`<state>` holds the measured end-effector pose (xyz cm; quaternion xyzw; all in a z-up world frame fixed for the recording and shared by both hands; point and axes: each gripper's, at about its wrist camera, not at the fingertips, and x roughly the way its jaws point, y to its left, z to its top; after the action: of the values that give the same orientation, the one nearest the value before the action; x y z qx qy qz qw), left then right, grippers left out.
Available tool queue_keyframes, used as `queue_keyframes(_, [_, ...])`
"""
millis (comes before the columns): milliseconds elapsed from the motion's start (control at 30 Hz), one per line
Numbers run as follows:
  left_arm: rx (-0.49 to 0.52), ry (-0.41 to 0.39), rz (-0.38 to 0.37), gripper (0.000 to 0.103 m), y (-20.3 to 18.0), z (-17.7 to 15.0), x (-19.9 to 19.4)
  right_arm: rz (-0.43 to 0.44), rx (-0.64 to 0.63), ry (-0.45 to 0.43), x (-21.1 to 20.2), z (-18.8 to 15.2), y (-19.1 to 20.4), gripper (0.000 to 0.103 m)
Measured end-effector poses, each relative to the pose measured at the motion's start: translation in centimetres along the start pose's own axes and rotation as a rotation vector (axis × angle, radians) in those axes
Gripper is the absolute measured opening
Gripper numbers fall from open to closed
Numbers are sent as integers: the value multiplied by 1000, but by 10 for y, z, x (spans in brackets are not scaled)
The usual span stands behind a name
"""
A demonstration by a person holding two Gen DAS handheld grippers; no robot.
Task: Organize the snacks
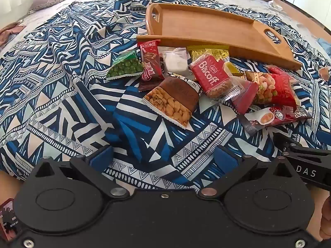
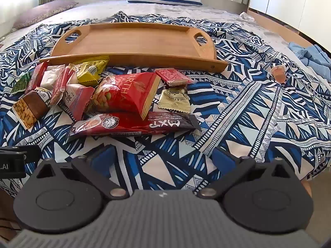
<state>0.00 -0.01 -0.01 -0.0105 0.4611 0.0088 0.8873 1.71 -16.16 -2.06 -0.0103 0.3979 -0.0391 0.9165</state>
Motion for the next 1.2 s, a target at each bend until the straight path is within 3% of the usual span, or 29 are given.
queue_keyframes(1200, [-3,1,-3,103,0,0,0,-1,1,-5,-1,-1,0,103])
